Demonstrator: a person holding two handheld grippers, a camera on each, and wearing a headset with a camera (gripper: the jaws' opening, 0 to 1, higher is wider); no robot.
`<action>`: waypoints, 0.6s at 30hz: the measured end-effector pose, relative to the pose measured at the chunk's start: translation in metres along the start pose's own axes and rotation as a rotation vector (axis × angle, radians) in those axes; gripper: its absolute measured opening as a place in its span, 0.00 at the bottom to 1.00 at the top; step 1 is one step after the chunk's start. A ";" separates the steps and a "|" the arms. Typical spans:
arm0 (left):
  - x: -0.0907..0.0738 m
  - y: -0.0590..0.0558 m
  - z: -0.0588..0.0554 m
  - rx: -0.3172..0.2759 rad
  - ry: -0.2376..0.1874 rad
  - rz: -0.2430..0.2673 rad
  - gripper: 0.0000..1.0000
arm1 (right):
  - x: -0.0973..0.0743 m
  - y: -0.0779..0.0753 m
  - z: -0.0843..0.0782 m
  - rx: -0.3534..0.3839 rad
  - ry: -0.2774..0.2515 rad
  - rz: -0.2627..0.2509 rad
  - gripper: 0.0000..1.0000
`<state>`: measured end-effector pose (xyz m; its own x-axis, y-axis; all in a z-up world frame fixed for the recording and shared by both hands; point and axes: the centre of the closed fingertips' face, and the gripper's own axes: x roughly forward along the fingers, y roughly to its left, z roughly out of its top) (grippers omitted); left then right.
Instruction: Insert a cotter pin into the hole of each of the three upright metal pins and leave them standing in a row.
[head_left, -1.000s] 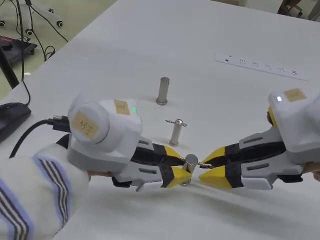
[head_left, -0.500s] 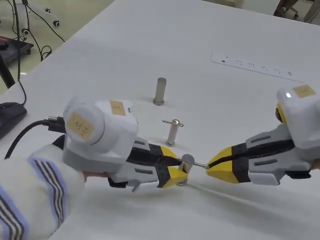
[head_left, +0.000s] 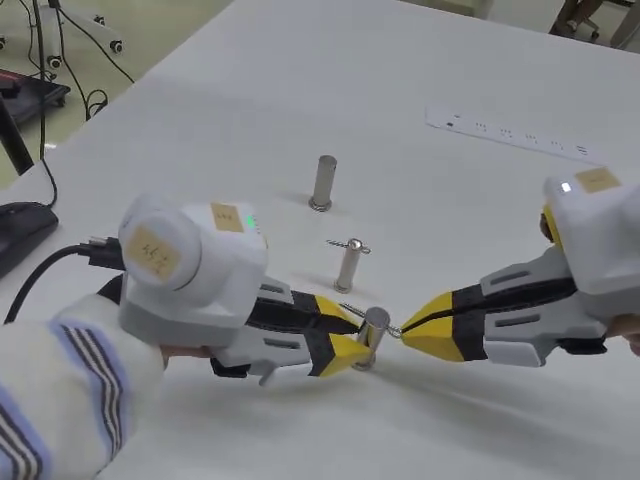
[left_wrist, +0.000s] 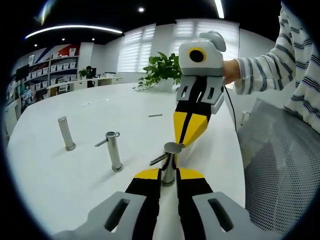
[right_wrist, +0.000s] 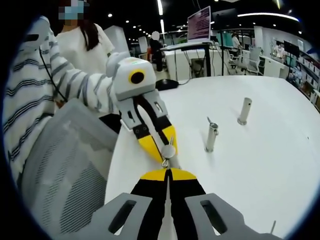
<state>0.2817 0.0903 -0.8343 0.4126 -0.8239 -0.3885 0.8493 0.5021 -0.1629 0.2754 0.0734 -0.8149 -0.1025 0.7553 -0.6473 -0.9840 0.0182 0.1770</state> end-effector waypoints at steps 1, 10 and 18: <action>0.000 0.000 0.000 -0.002 -0.001 0.000 0.10 | 0.000 0.000 0.000 0.001 0.000 0.001 0.03; -0.001 0.000 0.001 -0.022 -0.016 -0.001 0.10 | 0.002 0.001 0.000 0.025 0.002 -0.011 0.03; -0.012 0.001 0.003 -0.019 -0.039 -0.003 0.22 | -0.001 -0.001 0.001 0.035 0.001 -0.047 0.14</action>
<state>0.2783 0.1001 -0.8275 0.4230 -0.8349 -0.3521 0.8444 0.5042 -0.1811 0.2765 0.0729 -0.8138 -0.0562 0.7523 -0.6564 -0.9821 0.0767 0.1719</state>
